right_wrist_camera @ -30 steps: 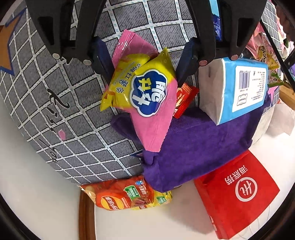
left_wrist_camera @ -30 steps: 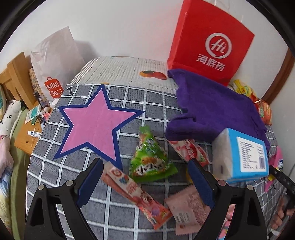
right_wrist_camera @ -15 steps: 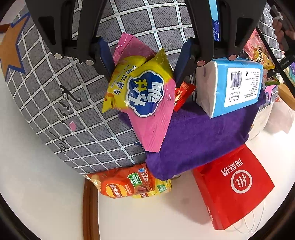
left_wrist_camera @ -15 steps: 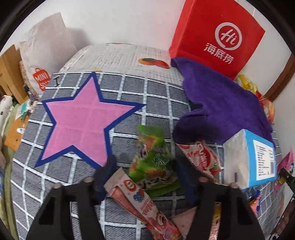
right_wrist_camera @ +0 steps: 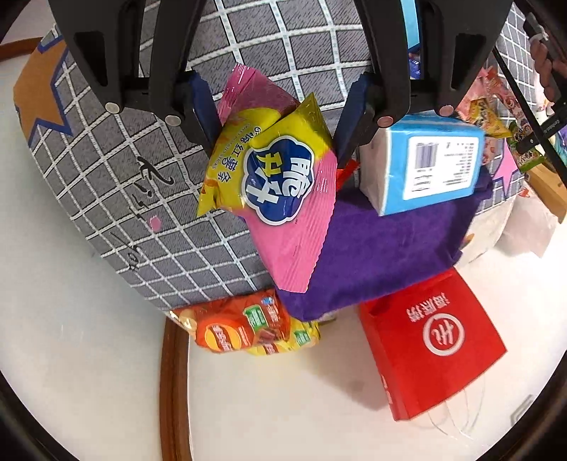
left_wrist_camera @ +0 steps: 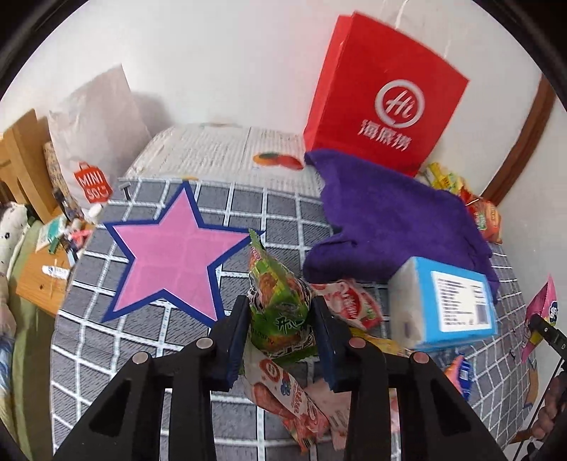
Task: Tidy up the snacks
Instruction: 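Carry both held snacks up over the purple towel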
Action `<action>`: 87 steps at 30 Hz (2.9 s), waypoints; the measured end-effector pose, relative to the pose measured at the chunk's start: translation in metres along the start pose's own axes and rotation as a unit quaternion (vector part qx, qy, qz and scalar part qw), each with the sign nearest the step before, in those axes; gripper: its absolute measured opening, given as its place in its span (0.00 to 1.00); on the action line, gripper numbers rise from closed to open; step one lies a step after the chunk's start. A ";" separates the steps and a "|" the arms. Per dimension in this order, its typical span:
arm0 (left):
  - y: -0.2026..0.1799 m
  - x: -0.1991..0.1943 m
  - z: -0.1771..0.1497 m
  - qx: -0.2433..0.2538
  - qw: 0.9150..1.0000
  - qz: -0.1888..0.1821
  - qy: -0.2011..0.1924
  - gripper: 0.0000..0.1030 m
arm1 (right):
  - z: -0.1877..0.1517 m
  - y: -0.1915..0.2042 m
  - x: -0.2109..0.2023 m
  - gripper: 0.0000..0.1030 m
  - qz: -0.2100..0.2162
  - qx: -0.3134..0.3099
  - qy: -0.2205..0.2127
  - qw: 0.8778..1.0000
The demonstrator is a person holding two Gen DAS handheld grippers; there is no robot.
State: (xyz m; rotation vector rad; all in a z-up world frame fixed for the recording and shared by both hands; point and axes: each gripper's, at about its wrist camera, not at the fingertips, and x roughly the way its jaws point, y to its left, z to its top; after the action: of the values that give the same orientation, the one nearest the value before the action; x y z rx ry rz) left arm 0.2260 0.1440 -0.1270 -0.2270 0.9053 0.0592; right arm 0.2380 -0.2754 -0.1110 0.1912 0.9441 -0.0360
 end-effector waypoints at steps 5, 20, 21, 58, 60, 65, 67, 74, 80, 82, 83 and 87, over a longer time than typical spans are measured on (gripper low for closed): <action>-0.011 -0.031 -0.004 0.009 1.000 -0.001 -0.025 0.32 | -0.006 0.001 -0.022 0.58 0.012 -0.006 -0.011 1.000; -0.076 -0.085 -0.015 0.064 0.996 -0.045 -0.046 0.32 | -0.022 0.020 -0.080 0.58 0.067 -0.036 -0.040 0.996; -0.081 -0.087 -0.014 0.069 0.995 -0.047 -0.047 0.32 | -0.020 0.024 -0.084 0.58 0.073 -0.041 -0.045 0.995; -0.094 -0.008 0.098 0.100 0.994 -0.012 -0.049 0.32 | 0.112 0.117 0.009 0.58 0.129 -0.139 -0.036 0.981; -0.093 0.002 0.103 0.098 0.994 -0.012 -0.045 0.32 | 0.120 0.119 0.021 0.58 0.129 -0.140 -0.030 0.981; -0.097 0.028 0.119 0.103 0.994 -0.010 -0.041 0.32 | 0.140 0.123 0.044 0.58 0.128 -0.139 -0.023 0.982; -0.101 0.037 0.127 0.106 0.993 -0.012 -0.041 0.32 | 0.148 0.125 0.053 0.58 0.126 -0.143 -0.024 0.981; -0.106 0.072 0.150 0.108 0.993 -0.021 -0.041 0.32 | 0.165 0.131 0.080 0.58 0.117 -0.156 -0.019 0.981; -0.105 0.102 0.160 0.104 0.994 -0.025 -0.031 0.32 | 0.163 0.127 0.103 0.58 0.123 -0.158 0.000 0.980; -0.103 0.109 0.159 0.098 0.994 -0.031 -0.026 0.32 | 0.165 0.126 0.110 0.58 0.115 -0.163 0.013 0.980; -0.102 0.112 0.158 0.096 0.994 -0.035 -0.025 0.32 | 0.166 0.124 0.112 0.58 0.109 -0.159 0.015 0.981; -0.101 0.123 0.154 0.107 0.994 -0.030 -0.010 0.32 | 0.167 0.118 0.120 0.58 0.094 -0.168 0.027 0.981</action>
State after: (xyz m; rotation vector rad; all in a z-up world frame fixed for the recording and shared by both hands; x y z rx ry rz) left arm 0.4358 0.0741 -0.1152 -0.0540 0.8763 -0.0898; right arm 0.4555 -0.1831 -0.0949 -0.0320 0.9682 0.3018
